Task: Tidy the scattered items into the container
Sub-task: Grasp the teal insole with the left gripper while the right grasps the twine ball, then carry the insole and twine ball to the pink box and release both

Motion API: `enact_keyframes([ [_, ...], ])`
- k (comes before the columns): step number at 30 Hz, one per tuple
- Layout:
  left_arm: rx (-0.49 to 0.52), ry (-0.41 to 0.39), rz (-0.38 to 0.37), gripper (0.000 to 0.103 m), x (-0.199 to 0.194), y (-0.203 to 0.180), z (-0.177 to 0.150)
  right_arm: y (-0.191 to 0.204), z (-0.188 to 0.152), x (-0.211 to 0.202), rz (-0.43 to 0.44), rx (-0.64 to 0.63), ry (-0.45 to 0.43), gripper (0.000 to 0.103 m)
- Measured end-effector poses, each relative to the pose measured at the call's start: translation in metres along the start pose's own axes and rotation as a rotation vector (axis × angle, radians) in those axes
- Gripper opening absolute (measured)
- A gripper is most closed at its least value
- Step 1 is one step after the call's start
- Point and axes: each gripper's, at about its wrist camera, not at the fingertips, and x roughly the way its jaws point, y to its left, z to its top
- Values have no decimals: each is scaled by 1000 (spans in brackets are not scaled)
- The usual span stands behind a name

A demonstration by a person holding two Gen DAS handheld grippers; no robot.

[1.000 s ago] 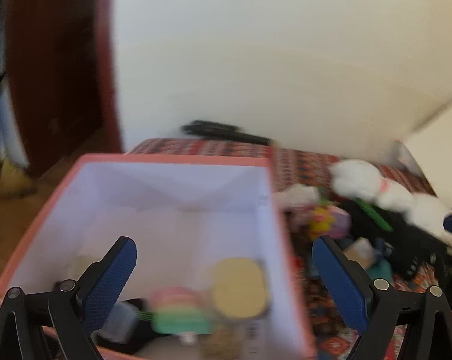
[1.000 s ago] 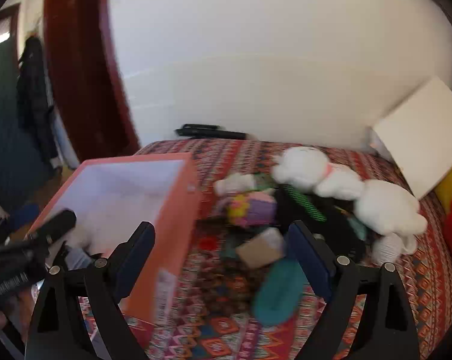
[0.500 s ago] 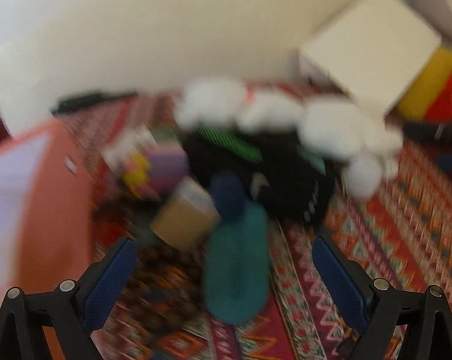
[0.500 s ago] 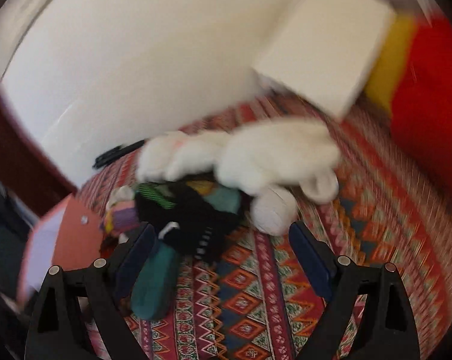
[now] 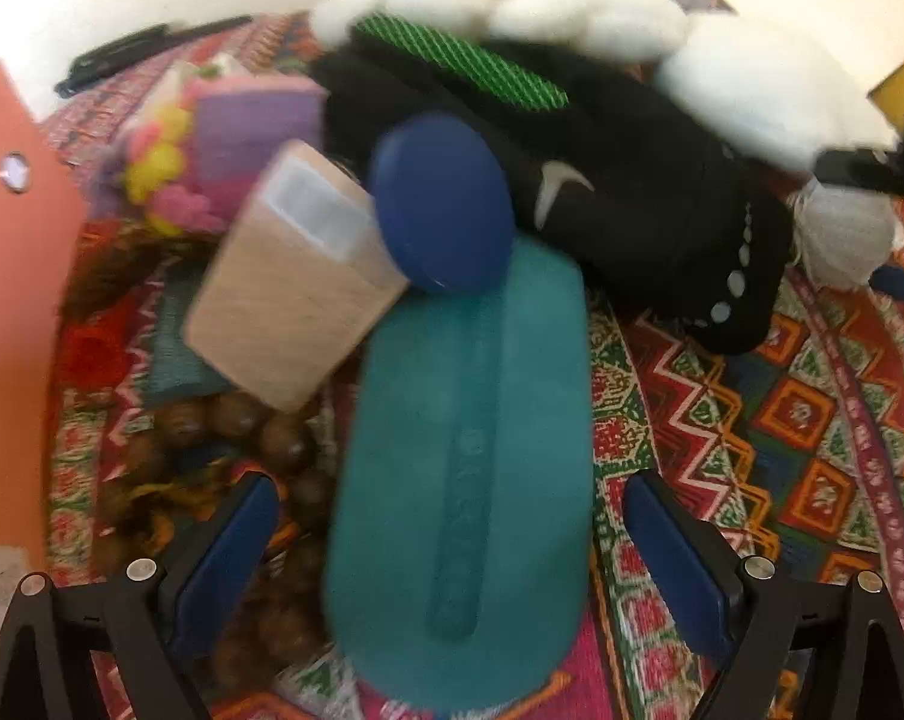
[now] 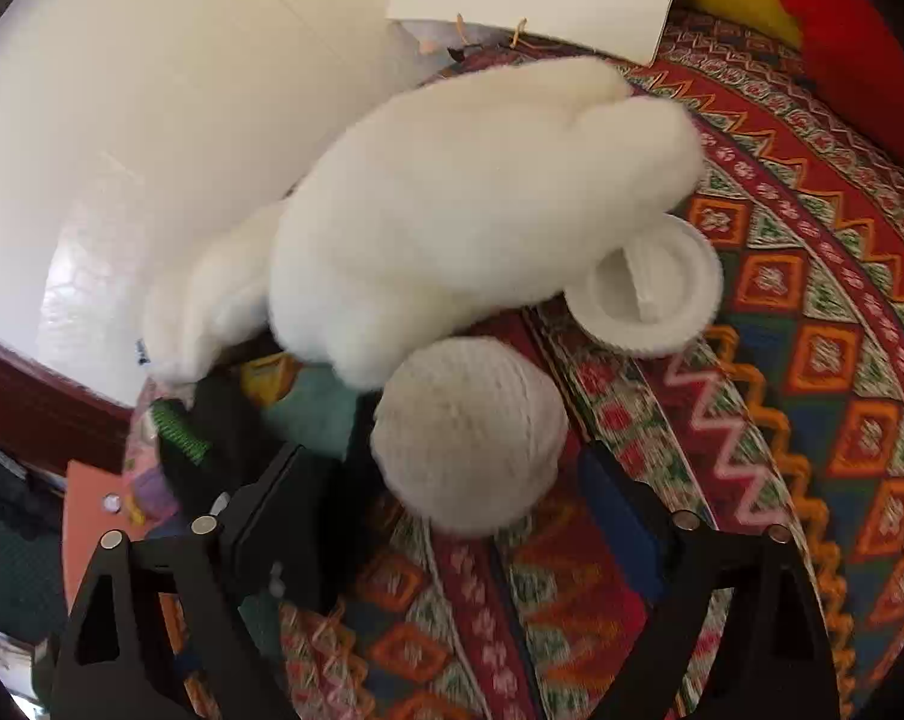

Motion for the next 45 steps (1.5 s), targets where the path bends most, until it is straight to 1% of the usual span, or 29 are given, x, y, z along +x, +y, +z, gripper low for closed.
enact_keyframes([
  [1,17,-1,25,97,5,-4,0,1,2,5,-23,-9,6,69],
  [2,34,-7,46,97,9,-7,0,1,3,8,-49,-21,11,63],
  [4,45,-41,60,96,11,-11,1,-2,4,9,-40,-17,16,63],
  [5,46,-55,62,93,11,-11,2,-4,5,8,-28,-7,19,62],
  [6,49,-68,66,80,10,-12,3,-5,5,7,-18,0,24,62],
  [7,65,-80,56,72,7,-15,3,-6,5,5,-10,3,27,62],
  [8,81,-87,35,68,2,-19,3,-6,4,4,-6,2,31,62],
  [11,74,-56,-22,68,-8,-25,-4,-7,-1,-4,7,15,47,61],
  [14,72,-31,-34,68,-20,-31,-17,-12,-6,-14,46,56,69,61],
  [17,54,-13,-80,68,-36,-36,-27,-15,-13,-29,66,85,84,61],
  [19,58,-30,-87,68,-51,-40,-31,-16,-18,-44,75,96,81,61],
  [23,48,-73,-136,68,-85,-42,-35,-18,-24,-80,77,92,47,61],
  [28,63,-130,-168,68,-122,-48,-35,-22,-25,-132,78,77,-22,61],
  [32,69,-182,-196,68,-152,-56,-35,-22,-25,-170,61,54,-85,61],
  [40,45,-273,-228,68,-200,-54,-32,-2,-25,-226,54,-1,-213,61],
  [45,27,-335,-239,68,-231,-47,-31,23,-29,-260,59,-59,-288,61],
])
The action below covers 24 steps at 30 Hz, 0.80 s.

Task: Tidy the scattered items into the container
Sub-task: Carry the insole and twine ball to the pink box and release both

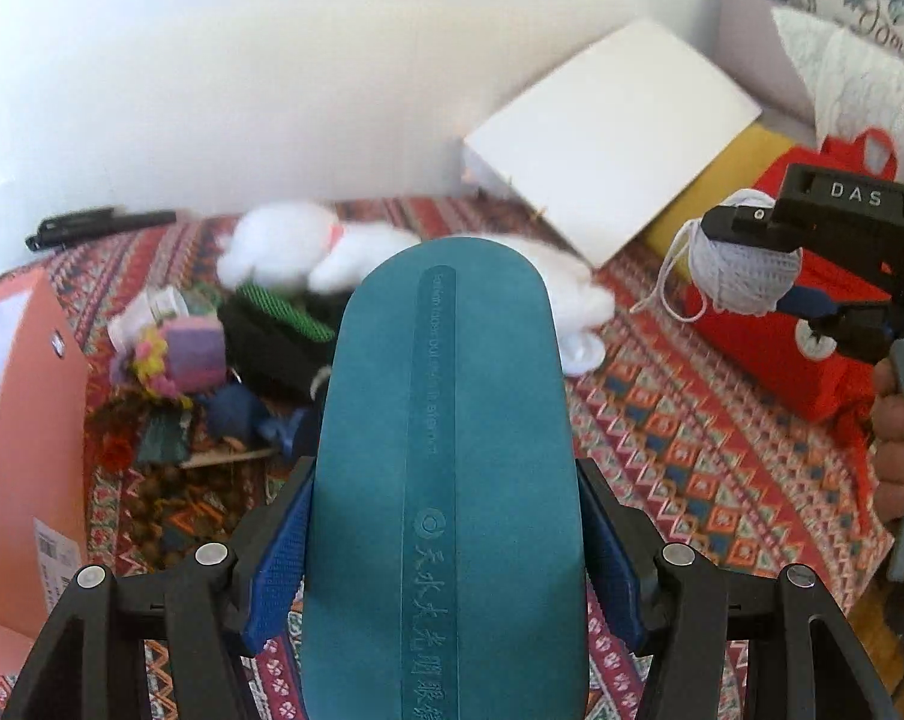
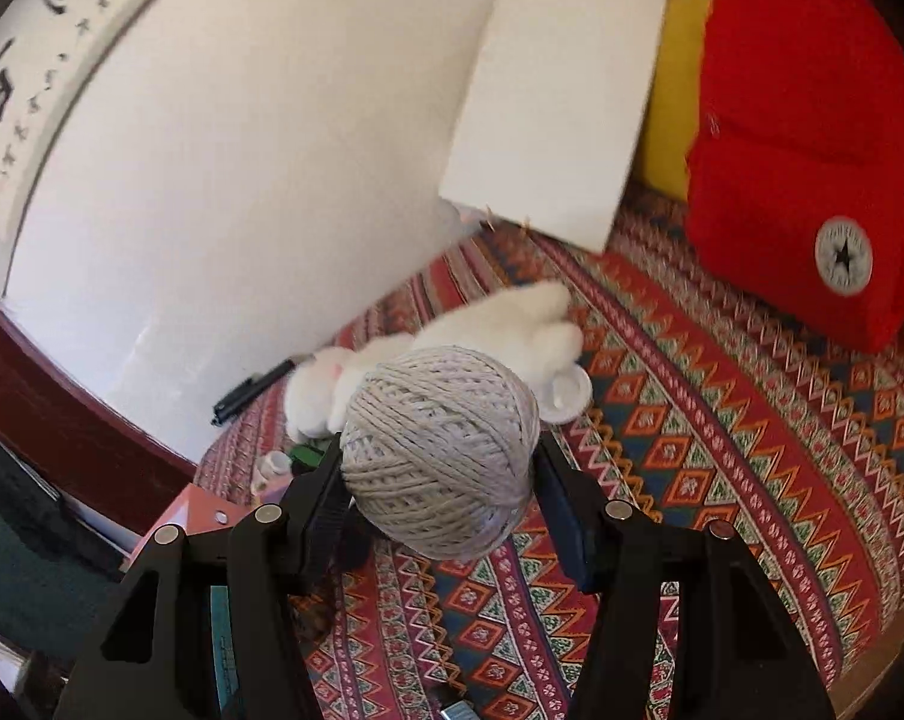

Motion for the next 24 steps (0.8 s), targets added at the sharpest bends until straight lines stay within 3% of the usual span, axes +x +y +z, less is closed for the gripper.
enact_keyframes([
  [7,-19,-99,13,68,-46,15,10,61,-8,-45,10,-135,-127,61],
  [15,-98,-226,93,68,-106,69,15,154,-43,-71,30,-331,-225,61],
  [24,-227,-276,236,68,-143,161,-1,269,-111,-59,134,-540,-216,61],
])
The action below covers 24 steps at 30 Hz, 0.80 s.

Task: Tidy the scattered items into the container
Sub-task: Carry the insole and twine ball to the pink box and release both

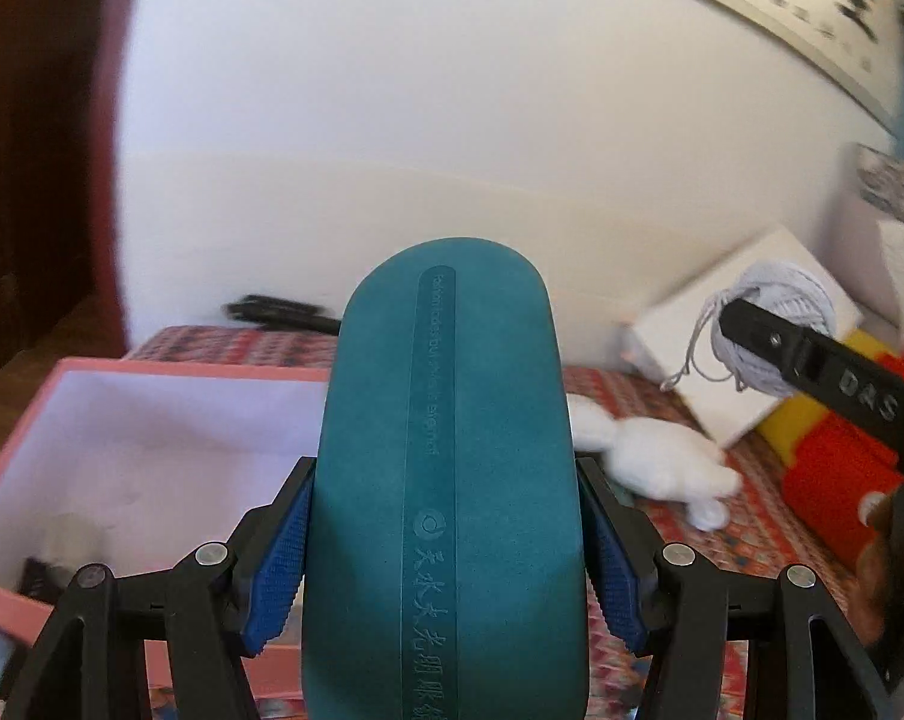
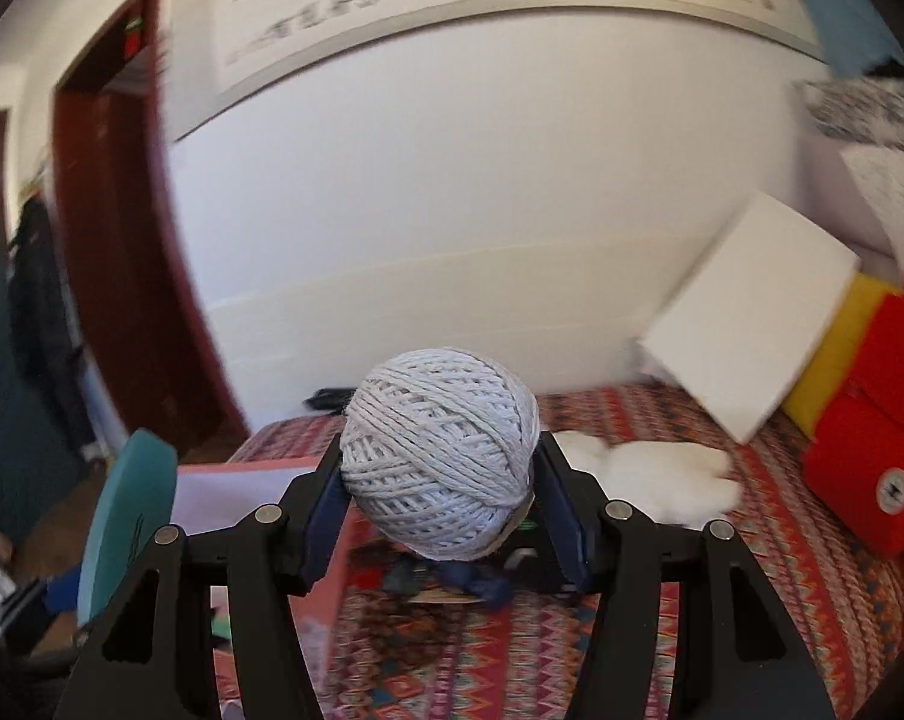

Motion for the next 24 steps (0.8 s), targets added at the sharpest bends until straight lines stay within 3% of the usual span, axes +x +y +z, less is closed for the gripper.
enact_keyframes([
  [10,-142,23,199,68,16,119,-8,124,-34,57,241,-140,85,61],
  [15,-189,91,233,68,47,157,-18,161,-62,100,300,-191,173,61],
  [21,-217,152,266,68,90,182,-25,177,-88,154,381,-185,272,62],
  [22,-226,155,284,68,94,186,-24,179,-93,160,399,-188,281,64],
  [24,-227,131,333,74,94,193,-24,180,-99,167,371,-192,284,85],
])
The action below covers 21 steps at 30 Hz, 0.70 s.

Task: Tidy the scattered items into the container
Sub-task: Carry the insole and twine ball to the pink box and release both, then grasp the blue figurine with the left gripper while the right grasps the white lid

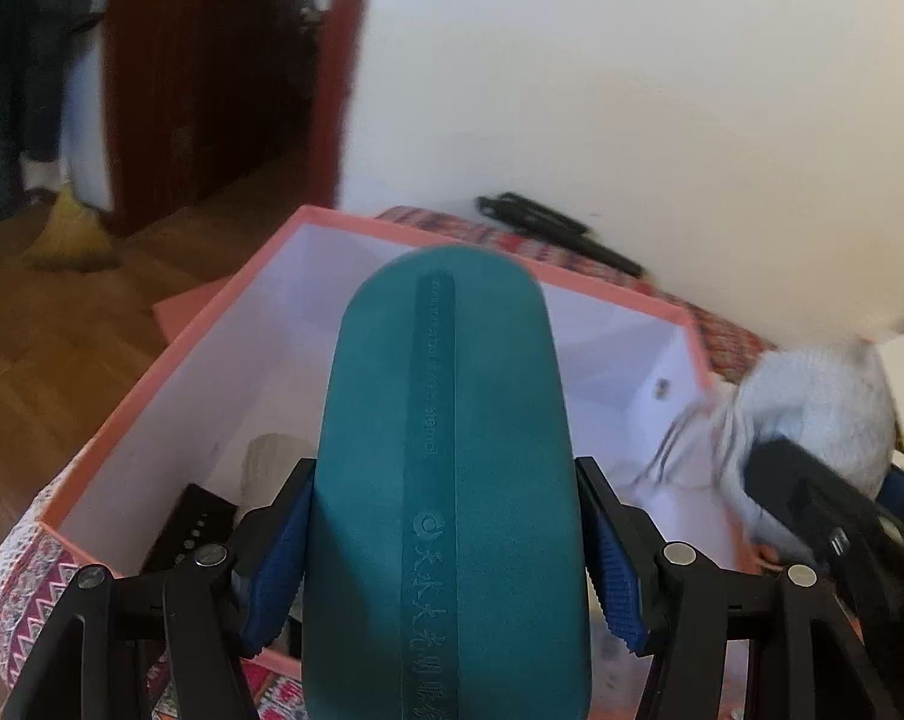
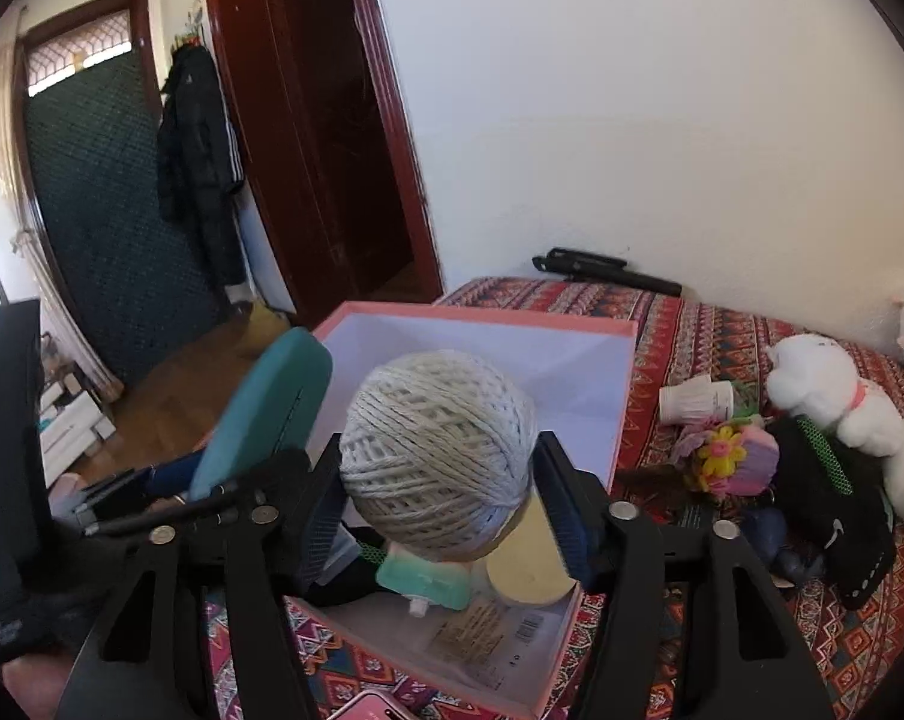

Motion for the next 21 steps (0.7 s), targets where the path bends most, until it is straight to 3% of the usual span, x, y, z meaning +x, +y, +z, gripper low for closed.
enact_keyframes([
  [1,3,-28,24,78,-4,2,2,-5,-1,0,-14,4,-11,94],
  [9,55,-88,-51,79,-26,-19,-1,-50,5,-29,-6,66,-71,94],
  [21,243,-62,-182,83,-43,-142,-35,-165,-2,-113,-147,198,-120,94],
])
